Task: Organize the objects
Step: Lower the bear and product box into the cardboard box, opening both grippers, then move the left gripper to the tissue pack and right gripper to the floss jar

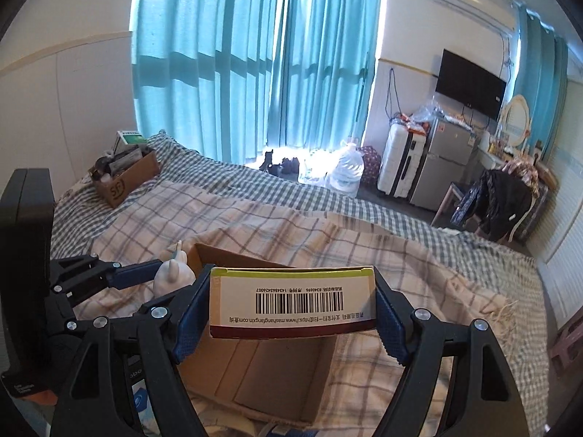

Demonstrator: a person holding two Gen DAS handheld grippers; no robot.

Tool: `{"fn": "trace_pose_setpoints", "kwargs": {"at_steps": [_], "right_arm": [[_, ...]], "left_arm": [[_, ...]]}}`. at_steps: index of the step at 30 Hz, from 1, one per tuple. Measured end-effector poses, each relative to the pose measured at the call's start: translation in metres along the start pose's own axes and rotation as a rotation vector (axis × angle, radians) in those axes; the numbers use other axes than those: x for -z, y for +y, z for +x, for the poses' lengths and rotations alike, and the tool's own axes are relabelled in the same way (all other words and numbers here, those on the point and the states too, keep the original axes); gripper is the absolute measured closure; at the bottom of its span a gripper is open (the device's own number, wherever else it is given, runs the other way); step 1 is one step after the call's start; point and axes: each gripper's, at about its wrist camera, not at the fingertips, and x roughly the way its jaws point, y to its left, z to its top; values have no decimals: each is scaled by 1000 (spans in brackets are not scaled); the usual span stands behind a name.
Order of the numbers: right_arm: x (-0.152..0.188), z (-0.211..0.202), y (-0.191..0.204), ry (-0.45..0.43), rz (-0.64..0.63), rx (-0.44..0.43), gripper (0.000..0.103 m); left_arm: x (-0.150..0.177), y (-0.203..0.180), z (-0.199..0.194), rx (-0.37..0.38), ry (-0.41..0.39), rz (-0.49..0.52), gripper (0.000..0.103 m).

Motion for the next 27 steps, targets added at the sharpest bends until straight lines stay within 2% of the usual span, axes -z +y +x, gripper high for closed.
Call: {"fn": "trace_pose_setpoints", "kwargs": {"at_steps": [6, 7, 8, 9, 10, 11, 12, 13, 19, 21, 23, 27], "right_arm": [[16, 27, -11, 31, 30, -48, 24], [17, 28, -12, 29, 33, -52, 24], [17, 27, -13, 19, 42, -45, 23], [17, 26, -14, 12, 48, -36, 15], [16, 23, -15, 4, 55, -31, 9], [15, 18, -18, -3, 62, -28, 8], [13, 13, -20, -2, 71, -21, 8], [10, 7, -22, -8, 75, -15, 8], [-3, -50, -18, -44, 37, 31, 7], [-8, -76, -13, -64, 27, 46, 7], [-13, -104, -7, -84, 10, 61, 7], [-15, -153, 2, -95, -23, 126, 2]], "left_arm": [[10, 0, 31, 1, 45, 17, 62], [12, -1, 34, 2, 53, 18, 60], [13, -2, 34, 8, 54, 19, 55], [13, -3, 33, 14, 55, 21, 49], [13, -4, 30, 10, 54, 20, 31], [13, -5, 26, 0, 48, 18, 15], [12, -6, 20, -12, 33, 14, 11], [12, -6, 10, -23, 7, 9, 9], [4, -4, -41, -32, -27, -27, 9], [-3, -5, -63, -39, -52, -29, 5], [-5, -6, -89, -71, -90, -25, 0], [-2, -7, -134, -113, -138, -16, 0]]}}
